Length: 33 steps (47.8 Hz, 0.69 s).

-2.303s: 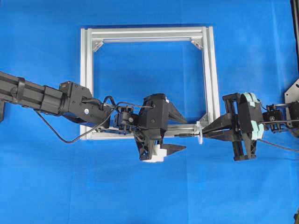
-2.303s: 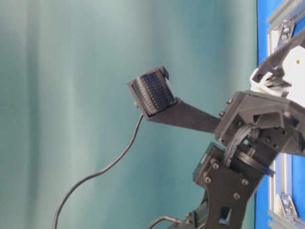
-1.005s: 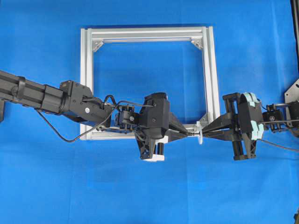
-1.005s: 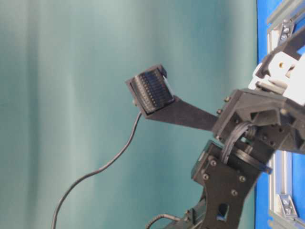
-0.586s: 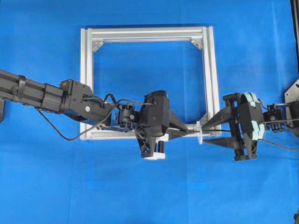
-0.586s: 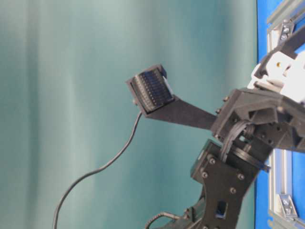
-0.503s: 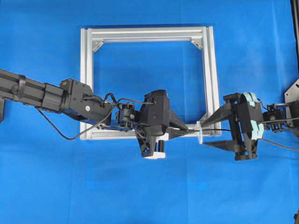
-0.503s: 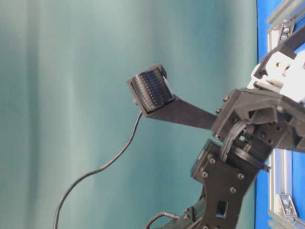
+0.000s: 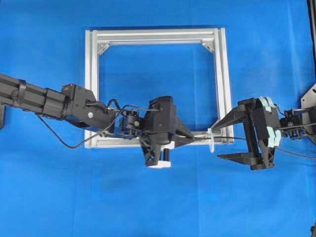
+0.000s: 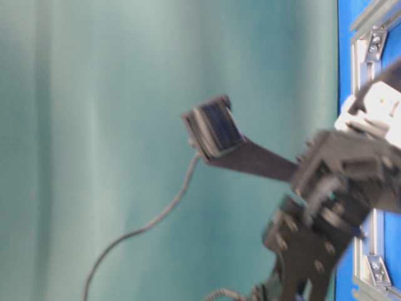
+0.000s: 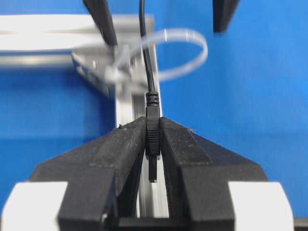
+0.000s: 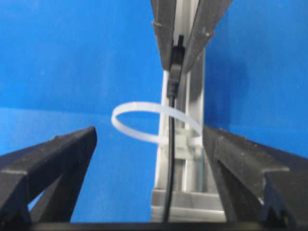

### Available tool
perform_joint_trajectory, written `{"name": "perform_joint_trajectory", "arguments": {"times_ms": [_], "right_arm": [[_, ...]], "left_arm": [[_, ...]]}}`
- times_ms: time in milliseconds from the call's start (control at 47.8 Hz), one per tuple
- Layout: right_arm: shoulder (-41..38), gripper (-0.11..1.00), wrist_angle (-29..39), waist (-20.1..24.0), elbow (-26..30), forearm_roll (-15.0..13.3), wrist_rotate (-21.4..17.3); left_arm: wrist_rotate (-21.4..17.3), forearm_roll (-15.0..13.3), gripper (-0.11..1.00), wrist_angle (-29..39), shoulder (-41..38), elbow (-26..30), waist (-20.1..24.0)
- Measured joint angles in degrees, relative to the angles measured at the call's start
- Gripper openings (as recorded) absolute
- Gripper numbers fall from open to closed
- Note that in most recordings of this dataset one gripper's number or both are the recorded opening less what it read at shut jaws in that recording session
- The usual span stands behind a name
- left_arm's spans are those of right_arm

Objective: Insert the wire through the string loop located on the right side.
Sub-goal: 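Pull the cable leftward through the loop with the left gripper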

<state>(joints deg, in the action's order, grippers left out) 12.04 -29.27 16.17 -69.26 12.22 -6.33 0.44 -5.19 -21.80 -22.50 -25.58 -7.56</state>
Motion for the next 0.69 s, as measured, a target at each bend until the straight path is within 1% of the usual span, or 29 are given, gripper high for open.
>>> {"name": "perform_joint_trajectory", "arguments": {"times_ms": [147,377,691], "right_arm": [[0.09,0.93,0.0,0.0,0.0,-0.09,0.0],[0.09,0.93,0.18,0.0,0.0,-0.35,0.09],[0.09,0.93,0.97,0.0,0.0,-0.44,0.09]], "left_arm": [[0.26,-0.09,0.08,-0.79,4.39,-5.71,-0.88],[0.53,0.0,0.08,-4.22,13.27,-17.67,-1.67],[4.75,0.0,0.08,-8.7,23.03,-33.31,-2.11]]}}
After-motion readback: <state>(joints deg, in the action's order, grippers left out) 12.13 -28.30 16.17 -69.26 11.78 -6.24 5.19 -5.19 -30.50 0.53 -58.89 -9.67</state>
